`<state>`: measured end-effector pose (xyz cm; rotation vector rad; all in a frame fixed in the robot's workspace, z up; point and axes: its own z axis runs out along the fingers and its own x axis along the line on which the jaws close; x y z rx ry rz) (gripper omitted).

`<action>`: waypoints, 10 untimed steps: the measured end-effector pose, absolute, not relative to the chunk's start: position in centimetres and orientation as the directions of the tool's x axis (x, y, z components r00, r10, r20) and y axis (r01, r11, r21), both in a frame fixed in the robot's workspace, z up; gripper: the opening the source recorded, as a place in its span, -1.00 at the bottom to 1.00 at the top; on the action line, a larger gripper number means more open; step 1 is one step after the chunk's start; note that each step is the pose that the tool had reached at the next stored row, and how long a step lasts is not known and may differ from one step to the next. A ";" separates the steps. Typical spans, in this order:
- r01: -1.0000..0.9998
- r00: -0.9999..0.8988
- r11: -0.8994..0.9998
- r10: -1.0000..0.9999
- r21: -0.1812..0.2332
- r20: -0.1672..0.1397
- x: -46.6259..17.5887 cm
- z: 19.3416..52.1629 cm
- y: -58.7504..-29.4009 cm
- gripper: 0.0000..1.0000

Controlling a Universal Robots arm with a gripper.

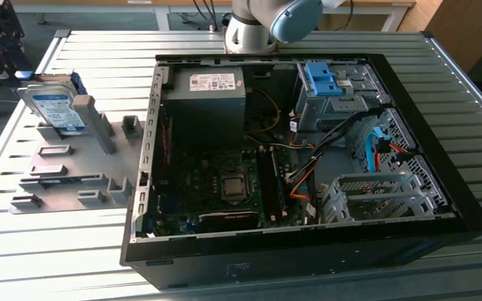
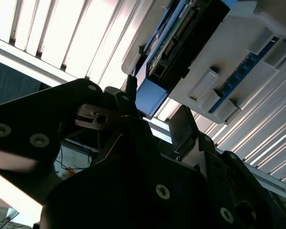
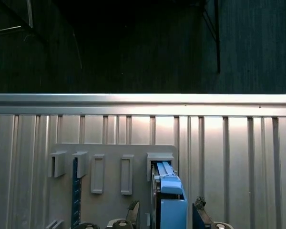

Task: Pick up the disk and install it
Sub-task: 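Pick up the disk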

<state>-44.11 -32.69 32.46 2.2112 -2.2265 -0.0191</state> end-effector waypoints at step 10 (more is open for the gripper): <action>-1.000 -0.007 0.007 -1.000 0.011 -0.001 -44.3 30.9 -32.6 0.06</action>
